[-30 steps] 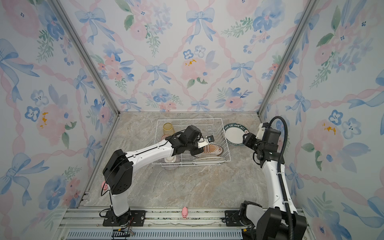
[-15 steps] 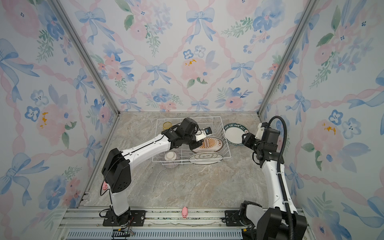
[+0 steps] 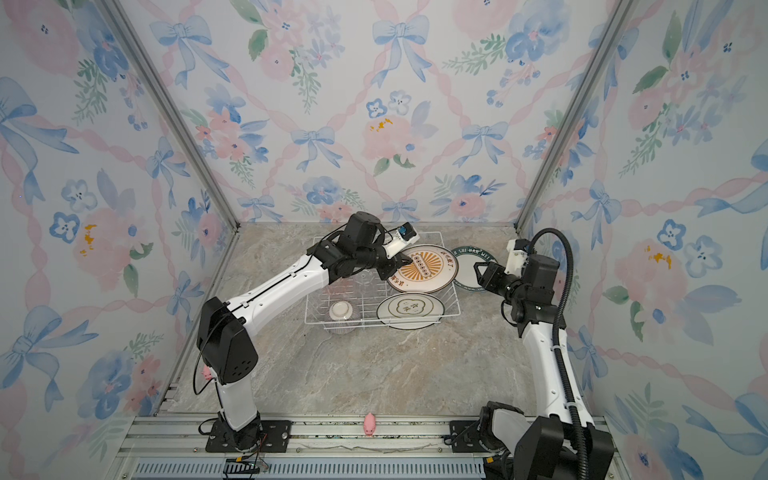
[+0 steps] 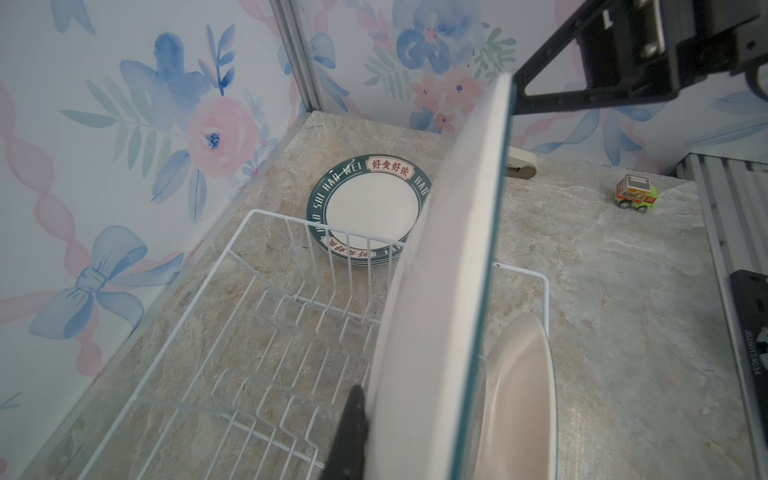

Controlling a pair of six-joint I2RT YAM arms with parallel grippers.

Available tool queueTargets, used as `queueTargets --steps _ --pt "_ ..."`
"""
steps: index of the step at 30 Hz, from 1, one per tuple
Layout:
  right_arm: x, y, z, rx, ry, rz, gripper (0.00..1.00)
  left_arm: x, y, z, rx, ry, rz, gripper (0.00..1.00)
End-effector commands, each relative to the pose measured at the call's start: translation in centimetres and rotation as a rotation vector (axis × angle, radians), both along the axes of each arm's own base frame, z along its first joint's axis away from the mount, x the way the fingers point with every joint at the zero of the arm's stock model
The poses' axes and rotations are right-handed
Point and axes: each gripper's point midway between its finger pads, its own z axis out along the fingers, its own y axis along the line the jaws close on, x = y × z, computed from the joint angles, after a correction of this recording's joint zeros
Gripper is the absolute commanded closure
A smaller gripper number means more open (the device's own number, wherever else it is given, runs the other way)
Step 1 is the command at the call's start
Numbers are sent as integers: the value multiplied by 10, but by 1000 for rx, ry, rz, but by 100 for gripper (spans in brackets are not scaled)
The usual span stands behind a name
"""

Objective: Unload the mixed dishes from the dish rack
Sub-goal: 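Close the left gripper and lift the sunburst plate up out of the rack, then hold the plate up with the left gripper while the right gripper closes on its rim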

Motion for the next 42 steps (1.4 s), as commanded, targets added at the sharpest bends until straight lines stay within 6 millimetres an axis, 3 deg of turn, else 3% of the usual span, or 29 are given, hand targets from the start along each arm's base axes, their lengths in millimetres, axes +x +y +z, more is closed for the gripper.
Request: queueTargets --steps 1,10,15,25,36,42 --pt "-4 22 21 48 -106 119 49 -4 12 75 -203 25 -17 100" --pt "-24 48 52 76 -276 276 49 19 30 106 -312 91 19 100" --pt "-32 61 65 120 -360 354 49 16 18 117 -377 169 -64 100" --pt "-39 77 84 199 -472 447 47 14 5 112 -406 254 -125 100" --pt "-24 79 93 270 -508 459 47 2 -7 116 -427 298 -215 100" --pt "-24 85 113 353 -583 520 50 0 -14 113 -435 330 -247 100"
